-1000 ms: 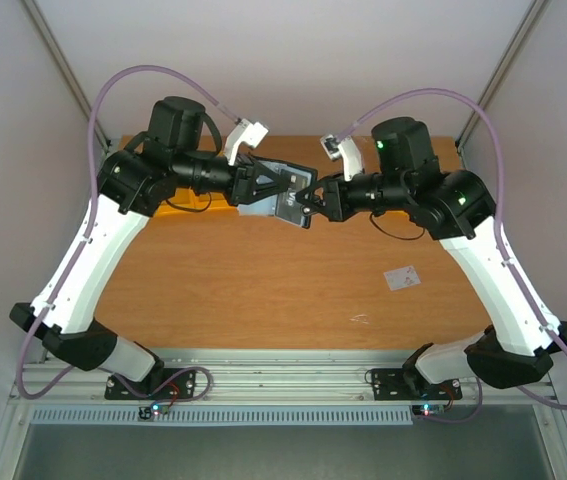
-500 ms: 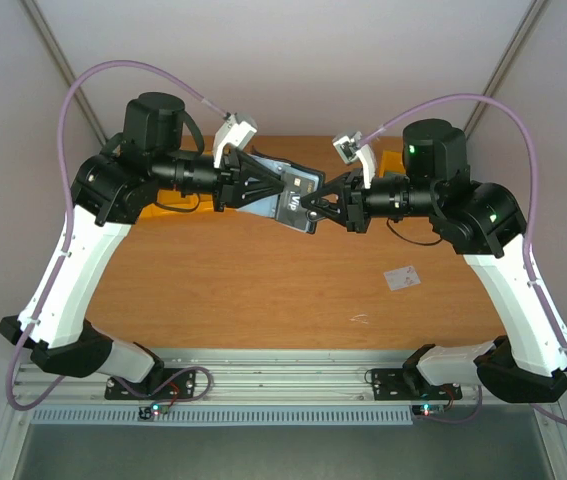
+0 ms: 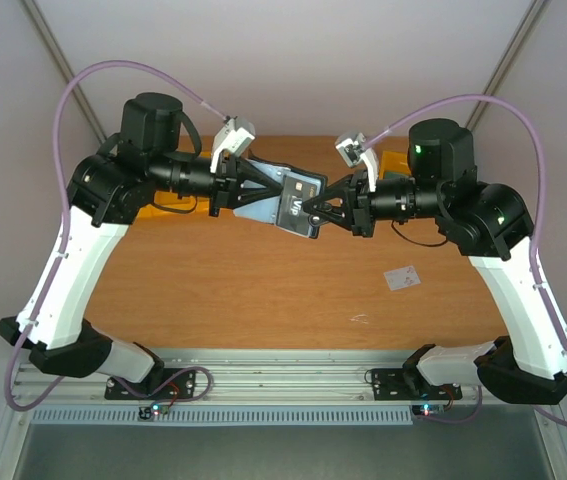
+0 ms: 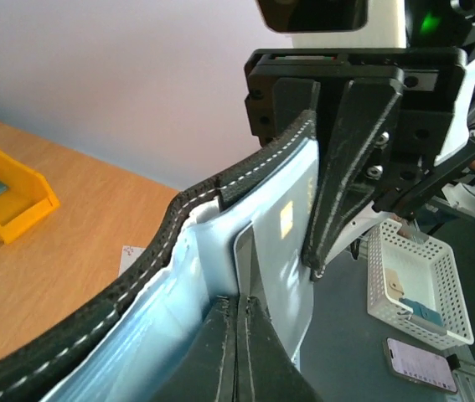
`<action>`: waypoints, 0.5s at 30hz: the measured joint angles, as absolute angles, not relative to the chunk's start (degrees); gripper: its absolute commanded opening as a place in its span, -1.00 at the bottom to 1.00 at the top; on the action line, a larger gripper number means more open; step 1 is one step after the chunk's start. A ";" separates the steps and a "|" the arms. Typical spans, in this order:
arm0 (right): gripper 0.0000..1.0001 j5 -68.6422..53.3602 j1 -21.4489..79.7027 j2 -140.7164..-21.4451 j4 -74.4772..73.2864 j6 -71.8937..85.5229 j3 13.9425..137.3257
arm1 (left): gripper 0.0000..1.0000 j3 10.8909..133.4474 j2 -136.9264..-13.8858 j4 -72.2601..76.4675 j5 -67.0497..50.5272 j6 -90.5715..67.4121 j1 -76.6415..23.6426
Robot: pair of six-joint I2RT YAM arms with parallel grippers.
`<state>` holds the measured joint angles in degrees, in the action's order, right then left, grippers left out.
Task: Take the credit cards out of the card holder
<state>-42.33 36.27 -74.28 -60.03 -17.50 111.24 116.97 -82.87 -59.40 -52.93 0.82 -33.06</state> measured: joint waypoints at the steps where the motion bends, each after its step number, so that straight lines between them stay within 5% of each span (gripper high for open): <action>1: -0.98 -42.39 36.27 -74.26 -60.03 -17.63 111.26 | -0.99 117.32 -82.87 -59.72 -53.10 1.21 -33.06; 15: -0.98 -43.33 36.32 -72.99 -60.05 -19.59 111.09 | -0.86 117.47 -82.81 -59.44 -60.27 2.46 -33.10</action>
<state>-43.33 36.32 -72.99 -60.05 -19.59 111.09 117.47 -82.81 -59.44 -60.27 2.46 -33.10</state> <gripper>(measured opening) 0.051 0.032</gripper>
